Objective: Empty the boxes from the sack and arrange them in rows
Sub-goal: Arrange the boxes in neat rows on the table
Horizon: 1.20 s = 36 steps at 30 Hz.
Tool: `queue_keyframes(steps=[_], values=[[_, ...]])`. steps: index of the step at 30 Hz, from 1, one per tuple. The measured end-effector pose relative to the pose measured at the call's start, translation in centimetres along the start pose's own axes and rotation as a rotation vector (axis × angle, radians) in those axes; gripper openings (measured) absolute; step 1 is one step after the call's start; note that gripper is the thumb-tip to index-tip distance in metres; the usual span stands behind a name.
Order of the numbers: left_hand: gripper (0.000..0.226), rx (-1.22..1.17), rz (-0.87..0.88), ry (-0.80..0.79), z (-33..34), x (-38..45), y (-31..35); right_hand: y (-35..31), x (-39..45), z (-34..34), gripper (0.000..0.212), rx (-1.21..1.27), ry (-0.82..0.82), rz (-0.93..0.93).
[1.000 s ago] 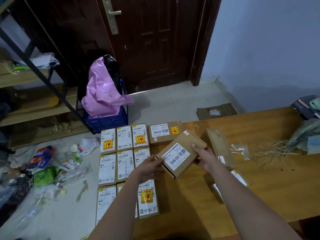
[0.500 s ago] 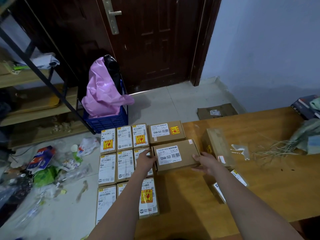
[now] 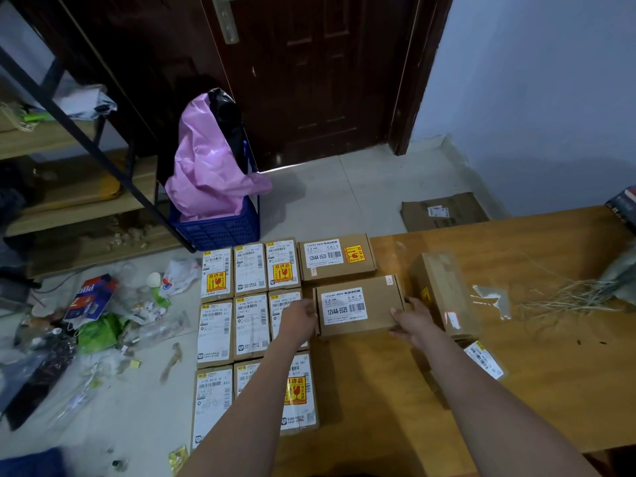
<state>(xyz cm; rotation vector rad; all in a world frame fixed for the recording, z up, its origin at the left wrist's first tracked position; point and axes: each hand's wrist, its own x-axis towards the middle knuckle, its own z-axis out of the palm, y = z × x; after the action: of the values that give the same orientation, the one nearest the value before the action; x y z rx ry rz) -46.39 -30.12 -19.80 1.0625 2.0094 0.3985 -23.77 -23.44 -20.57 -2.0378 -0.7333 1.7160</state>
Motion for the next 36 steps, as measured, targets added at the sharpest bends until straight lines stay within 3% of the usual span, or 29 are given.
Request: queue_keyframes(steps=[5,18,36], values=[[0.041,0.212,0.106,0.083,-0.5,1.3,-0.6,-0.2,1.6,1.1,0.062,-0.01,0.005,0.019],[0.08,0.351,-0.009,0.08,-0.5,4.4,-2.2,0.5,6.3,3.7,0.044,-0.057,0.017,0.098],[0.083,0.418,0.035,0.081,1.2,5.8,-4.8,0.7,8.1,4.6,0.044,-0.19,0.062,0.103]])
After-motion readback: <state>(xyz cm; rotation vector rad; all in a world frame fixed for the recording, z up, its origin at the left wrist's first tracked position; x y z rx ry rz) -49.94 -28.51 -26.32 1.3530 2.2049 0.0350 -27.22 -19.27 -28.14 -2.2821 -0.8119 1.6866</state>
